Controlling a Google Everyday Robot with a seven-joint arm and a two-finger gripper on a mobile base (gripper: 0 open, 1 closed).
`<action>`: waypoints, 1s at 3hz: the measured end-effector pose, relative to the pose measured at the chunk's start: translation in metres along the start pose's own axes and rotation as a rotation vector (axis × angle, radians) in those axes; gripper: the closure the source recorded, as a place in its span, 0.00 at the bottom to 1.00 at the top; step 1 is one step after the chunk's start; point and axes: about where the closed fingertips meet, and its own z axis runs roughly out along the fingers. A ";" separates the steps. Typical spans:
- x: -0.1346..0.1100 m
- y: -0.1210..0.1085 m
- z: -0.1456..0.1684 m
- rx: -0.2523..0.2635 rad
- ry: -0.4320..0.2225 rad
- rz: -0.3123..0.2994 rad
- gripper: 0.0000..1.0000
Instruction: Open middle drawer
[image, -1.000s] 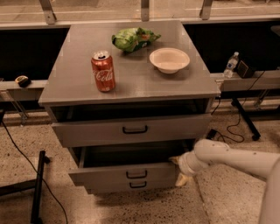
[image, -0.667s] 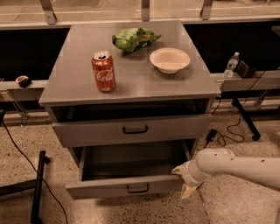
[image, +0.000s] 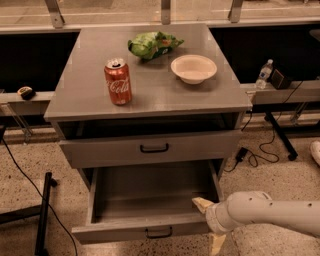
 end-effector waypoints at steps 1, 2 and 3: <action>-0.001 0.000 0.001 -0.003 -0.007 -0.001 0.00; -0.008 0.007 0.011 -0.038 -0.070 -0.013 0.00; -0.030 0.035 0.009 -0.082 -0.131 -0.016 0.11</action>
Offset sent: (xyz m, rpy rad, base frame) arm -0.0156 0.0182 -0.0186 0.1118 0.0980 0.0901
